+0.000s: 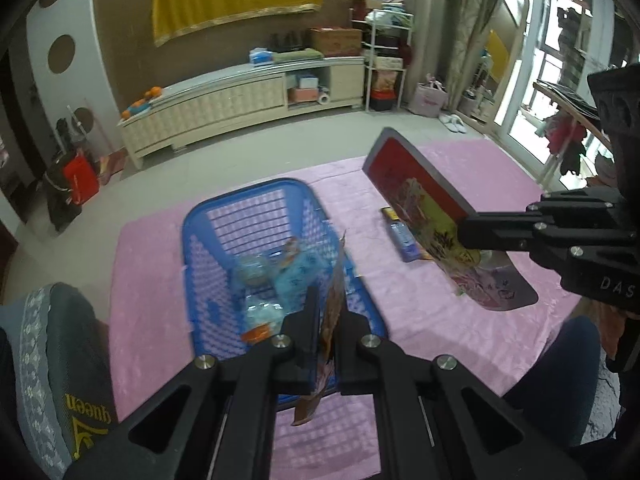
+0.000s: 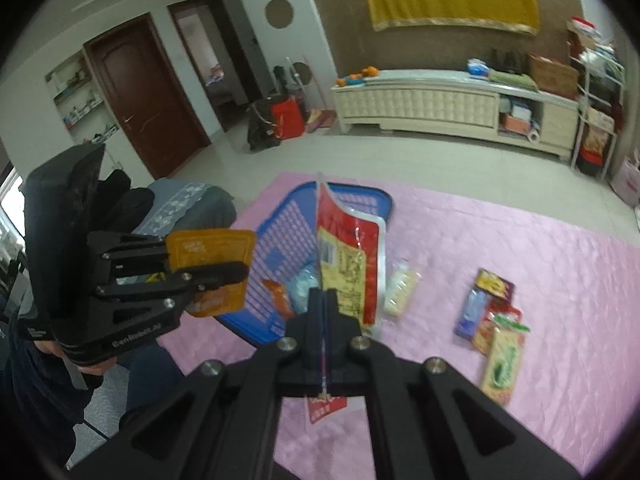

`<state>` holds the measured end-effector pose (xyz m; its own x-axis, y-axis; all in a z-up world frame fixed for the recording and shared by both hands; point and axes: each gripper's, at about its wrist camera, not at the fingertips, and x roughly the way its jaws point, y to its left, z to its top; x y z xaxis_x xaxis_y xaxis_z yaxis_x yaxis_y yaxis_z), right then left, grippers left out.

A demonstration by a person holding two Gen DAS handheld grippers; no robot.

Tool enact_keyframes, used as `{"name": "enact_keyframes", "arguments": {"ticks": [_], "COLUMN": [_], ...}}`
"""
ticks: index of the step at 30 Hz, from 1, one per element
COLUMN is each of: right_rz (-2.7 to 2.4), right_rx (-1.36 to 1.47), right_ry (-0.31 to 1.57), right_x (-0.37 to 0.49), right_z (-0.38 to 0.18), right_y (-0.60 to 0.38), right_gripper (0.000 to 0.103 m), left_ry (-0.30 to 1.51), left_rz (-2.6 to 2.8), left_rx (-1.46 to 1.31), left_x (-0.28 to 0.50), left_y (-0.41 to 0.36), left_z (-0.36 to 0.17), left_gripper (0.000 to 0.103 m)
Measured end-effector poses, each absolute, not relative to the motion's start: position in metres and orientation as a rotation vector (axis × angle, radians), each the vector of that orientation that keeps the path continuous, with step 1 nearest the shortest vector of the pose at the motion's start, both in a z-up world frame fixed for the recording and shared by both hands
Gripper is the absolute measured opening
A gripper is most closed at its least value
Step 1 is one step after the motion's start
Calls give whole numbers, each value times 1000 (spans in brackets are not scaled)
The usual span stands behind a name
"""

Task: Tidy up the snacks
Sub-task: 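Lower the sausage pack and yellow pouch into the basket and open both grippers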

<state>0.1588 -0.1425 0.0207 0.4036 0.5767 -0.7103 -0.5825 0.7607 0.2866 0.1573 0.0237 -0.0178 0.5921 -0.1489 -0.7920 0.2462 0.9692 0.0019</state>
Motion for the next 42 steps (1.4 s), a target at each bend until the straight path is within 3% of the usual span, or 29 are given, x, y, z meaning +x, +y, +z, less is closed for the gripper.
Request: {"name": "enact_keyframes", "arguments": {"ticks": [21, 34, 36, 37, 38, 39, 42], "right_rz": [824, 799, 785, 782, 777, 777, 756], "right_rx": [7, -140, -152, -149, -144, -135, -105], "right_ry": [1030, 1052, 1059, 1068, 1079, 1086, 1078], "right_x": [239, 262, 263, 265, 265, 264, 256], "right_z": [-40, -76, -78, -80, -81, -81, -71], "right_y": [-59, -14, -14, -14, -16, -19, -35], "right_gripper": [2, 4, 11, 27, 53, 72, 75], "left_ry": [961, 975, 976, 975, 973, 971, 966], "left_rz": [-167, -134, -131, -132, -132, -133, -148], "left_rx": [19, 25, 20, 18, 20, 21, 22], "left_x": [212, 210, 208, 207, 205, 203, 198], "left_y": [85, 98, 99, 98, 97, 96, 93], "left_z": [-60, -60, -60, -59, -58, -57, -54], "left_gripper": [5, 5, 5, 5, 5, 5, 5]}}
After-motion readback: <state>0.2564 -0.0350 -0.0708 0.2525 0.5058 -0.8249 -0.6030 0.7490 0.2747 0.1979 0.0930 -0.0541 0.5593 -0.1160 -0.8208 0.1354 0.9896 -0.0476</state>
